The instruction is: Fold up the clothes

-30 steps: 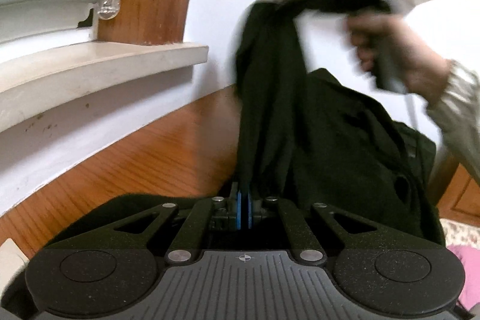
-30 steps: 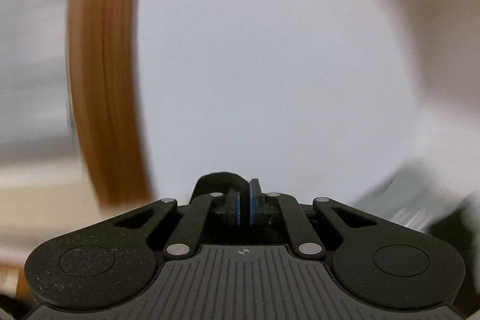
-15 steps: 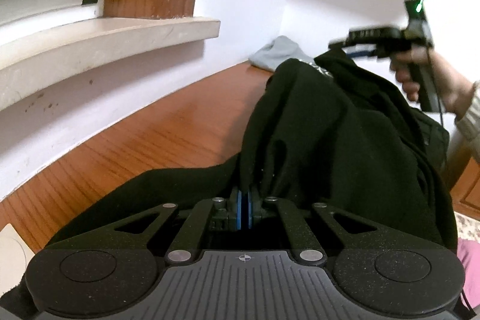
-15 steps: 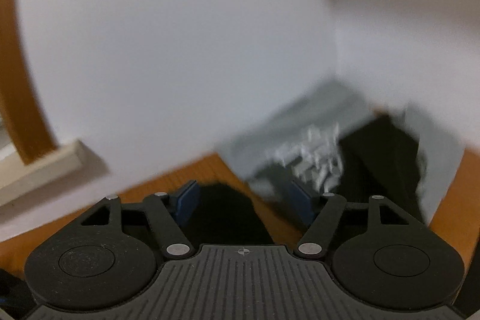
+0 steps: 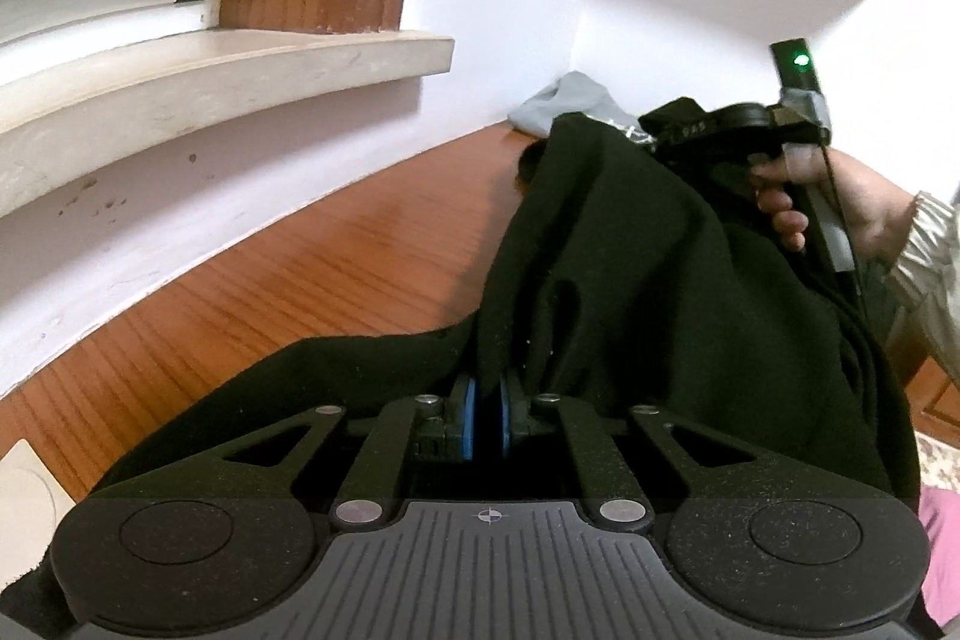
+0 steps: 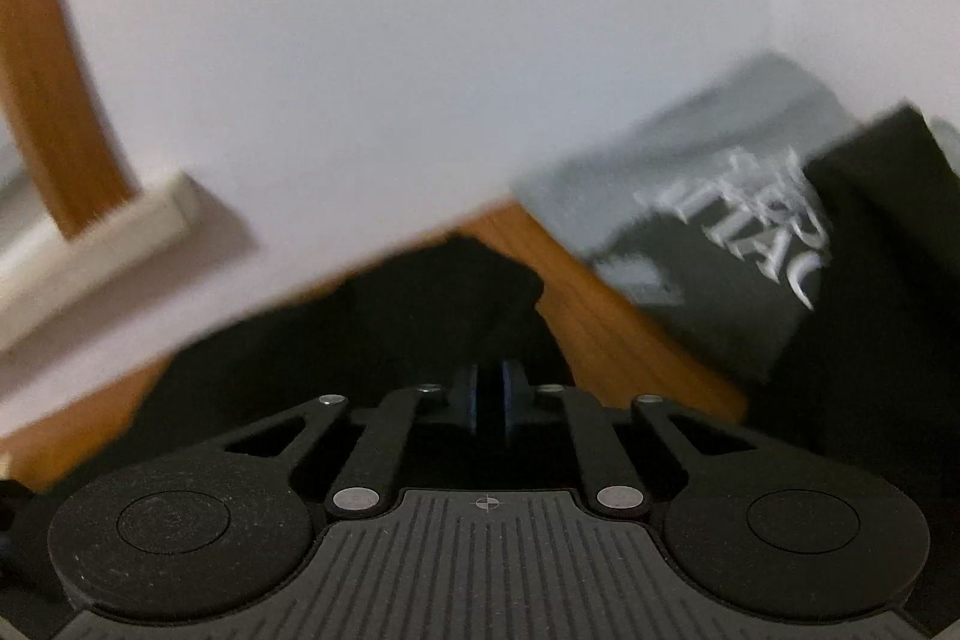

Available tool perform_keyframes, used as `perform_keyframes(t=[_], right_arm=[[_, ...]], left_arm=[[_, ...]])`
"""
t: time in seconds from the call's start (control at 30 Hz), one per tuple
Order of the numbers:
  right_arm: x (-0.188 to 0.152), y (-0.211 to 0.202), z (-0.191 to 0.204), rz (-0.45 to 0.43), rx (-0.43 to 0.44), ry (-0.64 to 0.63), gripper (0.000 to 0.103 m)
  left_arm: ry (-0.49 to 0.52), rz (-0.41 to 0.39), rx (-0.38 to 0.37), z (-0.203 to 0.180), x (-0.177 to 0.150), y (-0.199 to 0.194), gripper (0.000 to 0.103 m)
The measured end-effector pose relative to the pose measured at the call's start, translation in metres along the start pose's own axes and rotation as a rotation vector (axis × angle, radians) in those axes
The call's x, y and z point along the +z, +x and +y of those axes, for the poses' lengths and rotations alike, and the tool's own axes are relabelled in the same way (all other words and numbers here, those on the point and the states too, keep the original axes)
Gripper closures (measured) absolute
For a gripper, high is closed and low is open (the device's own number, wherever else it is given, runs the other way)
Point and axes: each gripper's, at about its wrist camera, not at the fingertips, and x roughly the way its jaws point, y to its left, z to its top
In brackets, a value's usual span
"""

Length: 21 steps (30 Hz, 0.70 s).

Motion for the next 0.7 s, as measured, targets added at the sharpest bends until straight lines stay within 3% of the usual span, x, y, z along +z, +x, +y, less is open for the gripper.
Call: perform_keyframes(t=[0.17, 0.33, 0.43, 0.57, 0.6, 0.67, 0.7], right_arm=[[-0.002, -0.024, 0.055, -0.042, 0.23, -0.146, 0.1], [-0.044, -0.038, 0.125, 0.083, 0.426, -0.35, 0.102], [-0.062, -0.036, 0.141, 0.134, 0.396, -0.416, 0.101], [-0.049, -0.049, 0.12, 0.041, 0.394, -0.349, 0.094], [-0.042, -0.055, 0.112, -0.003, 0.394, -0.329, 0.091], [-0.026, -0.067, 0.091, -0.092, 0.369, -0.267, 0.07], [-0.018, -0.074, 0.078, -0.137, 0.344, -0.225, 0.067]], left_arm=[[-0.036, -0.039, 0.017, 0.006, 0.002, -0.005, 0.096], [-0.053, -0.102, 0.073, 0.006, 0.008, -0.015, 0.096], [-0.056, -0.137, 0.091, 0.004, 0.012, -0.02, 0.096], [-0.058, -0.134, 0.091, 0.006, 0.011, -0.019, 0.096], [-0.06, -0.128, 0.09, 0.008, 0.011, -0.018, 0.096], [-0.073, -0.118, 0.086, 0.011, 0.008, -0.015, 0.096], [-0.078, -0.116, 0.085, 0.012, 0.008, -0.014, 0.096]])
